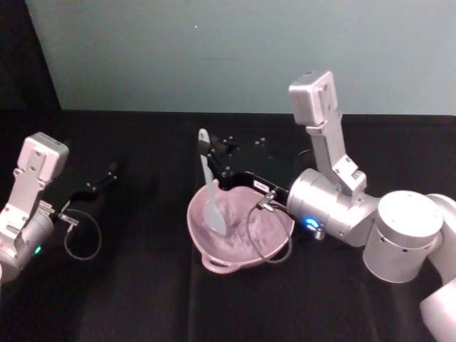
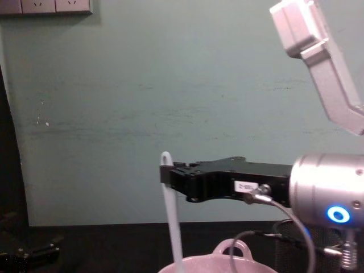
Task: Use the one hand to pick up the spoon and stir the clear water in the bowl.
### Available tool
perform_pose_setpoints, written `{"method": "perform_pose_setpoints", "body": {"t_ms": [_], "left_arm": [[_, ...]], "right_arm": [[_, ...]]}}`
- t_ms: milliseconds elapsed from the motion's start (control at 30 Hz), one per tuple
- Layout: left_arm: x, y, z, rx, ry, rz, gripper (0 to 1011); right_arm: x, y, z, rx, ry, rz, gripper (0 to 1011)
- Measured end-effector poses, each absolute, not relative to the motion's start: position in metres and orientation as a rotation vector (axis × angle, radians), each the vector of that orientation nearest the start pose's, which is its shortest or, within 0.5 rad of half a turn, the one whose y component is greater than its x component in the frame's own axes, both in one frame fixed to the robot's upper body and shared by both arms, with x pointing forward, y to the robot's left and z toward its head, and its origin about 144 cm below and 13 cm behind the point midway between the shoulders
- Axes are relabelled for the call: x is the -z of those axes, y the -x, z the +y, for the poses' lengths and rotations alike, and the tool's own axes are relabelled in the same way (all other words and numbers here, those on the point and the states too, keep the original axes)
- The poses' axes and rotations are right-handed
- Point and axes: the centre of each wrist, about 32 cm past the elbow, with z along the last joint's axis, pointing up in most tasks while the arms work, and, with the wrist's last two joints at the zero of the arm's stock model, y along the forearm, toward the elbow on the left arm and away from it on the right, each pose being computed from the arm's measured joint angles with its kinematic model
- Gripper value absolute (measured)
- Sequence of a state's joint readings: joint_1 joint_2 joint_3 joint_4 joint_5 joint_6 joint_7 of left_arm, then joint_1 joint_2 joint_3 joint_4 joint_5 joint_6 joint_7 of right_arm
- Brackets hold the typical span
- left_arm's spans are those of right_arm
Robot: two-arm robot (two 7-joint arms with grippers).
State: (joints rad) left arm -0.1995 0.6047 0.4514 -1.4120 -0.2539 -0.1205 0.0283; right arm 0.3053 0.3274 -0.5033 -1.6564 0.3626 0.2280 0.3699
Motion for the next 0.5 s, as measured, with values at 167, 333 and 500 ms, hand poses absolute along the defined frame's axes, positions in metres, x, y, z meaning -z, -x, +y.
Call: {"method": "perform_pose_setpoints", "body": {"t_ms": [167,333,500], "left_arm": [[-1.14,-0.489,0.31,-1.248,-0.304,-0.285,1011],[-1.14,-0.489,0.31,-1.248,-0.304,-0.285,1011],[-1.14,-0.489,0.31,-1.248,-0.304,-0.285,1011]], "right_arm": [[-1.23,-0.507,-0.156,0.692,0.049,-0.023,109],[-1.227,-0.519,-0.154,0.708,0.024,-0.003,109],[-1.222,-0.53,-0.164,0.763,0.002,0.014,109]]}}
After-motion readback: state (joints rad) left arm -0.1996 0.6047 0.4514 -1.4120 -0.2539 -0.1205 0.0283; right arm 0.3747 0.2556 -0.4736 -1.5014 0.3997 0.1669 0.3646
